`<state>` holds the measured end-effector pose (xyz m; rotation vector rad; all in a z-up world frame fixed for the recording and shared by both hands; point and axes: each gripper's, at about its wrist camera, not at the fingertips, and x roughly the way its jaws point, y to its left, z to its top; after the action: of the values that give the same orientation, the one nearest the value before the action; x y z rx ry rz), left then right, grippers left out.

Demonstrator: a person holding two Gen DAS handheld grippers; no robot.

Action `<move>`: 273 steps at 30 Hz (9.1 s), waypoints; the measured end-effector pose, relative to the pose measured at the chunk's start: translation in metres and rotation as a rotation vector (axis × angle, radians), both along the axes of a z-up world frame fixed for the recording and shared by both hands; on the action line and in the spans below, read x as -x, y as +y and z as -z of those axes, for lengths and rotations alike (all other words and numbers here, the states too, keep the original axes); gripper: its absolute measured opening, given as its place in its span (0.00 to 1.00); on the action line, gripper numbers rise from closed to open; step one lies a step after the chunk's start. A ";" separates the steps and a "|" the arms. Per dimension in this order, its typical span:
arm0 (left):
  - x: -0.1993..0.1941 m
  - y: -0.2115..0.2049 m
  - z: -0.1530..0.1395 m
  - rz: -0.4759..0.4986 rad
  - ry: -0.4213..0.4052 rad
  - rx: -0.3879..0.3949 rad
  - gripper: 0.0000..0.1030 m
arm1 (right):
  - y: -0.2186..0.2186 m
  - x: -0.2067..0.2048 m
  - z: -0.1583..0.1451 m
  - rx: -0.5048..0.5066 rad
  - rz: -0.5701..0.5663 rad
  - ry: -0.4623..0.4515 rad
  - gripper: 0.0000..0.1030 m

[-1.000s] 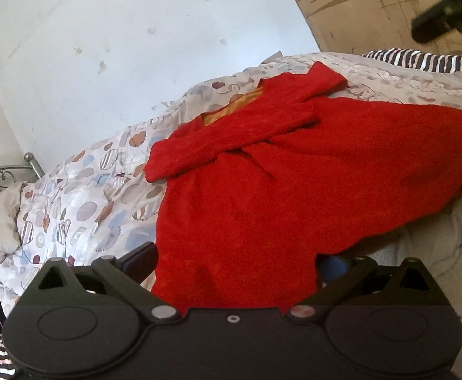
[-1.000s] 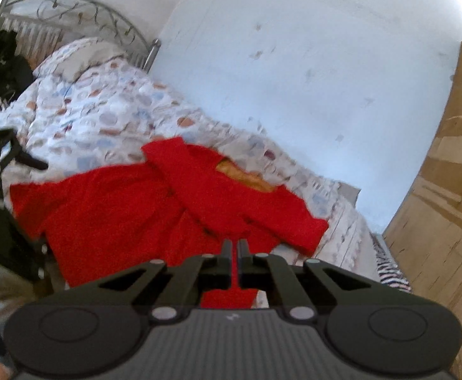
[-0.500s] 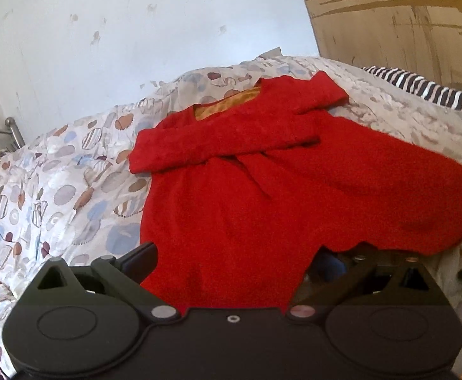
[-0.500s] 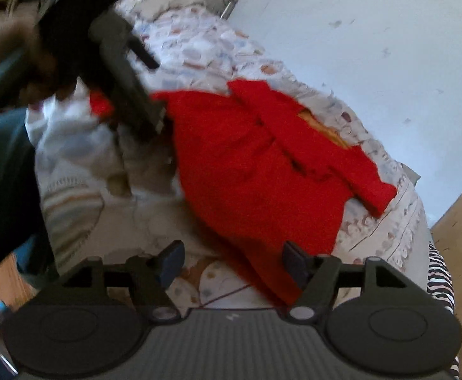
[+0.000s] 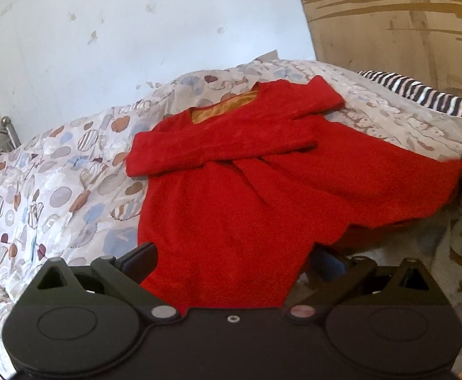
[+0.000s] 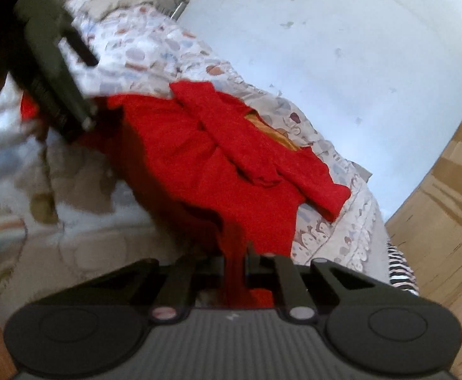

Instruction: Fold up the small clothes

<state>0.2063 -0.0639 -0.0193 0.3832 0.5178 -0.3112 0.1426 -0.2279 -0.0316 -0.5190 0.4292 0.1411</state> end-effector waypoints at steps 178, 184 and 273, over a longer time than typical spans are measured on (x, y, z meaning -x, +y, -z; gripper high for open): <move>-0.240 0.036 0.020 -0.319 0.039 0.142 0.99 | -0.127 -0.247 -0.008 -0.534 0.070 0.117 0.92; -0.241 0.047 0.031 -0.339 0.084 0.193 0.99 | -0.127 -0.231 -0.009 -0.551 -0.029 0.074 1.00; -0.052 0.143 0.009 -0.675 0.261 0.223 0.99 | 0.011 -0.129 0.010 -0.388 0.222 0.028 1.00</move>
<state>0.2579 0.0787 -0.0280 -0.0634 0.8252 0.2382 0.2714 -0.2173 -0.0415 -0.0862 0.4707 0.0159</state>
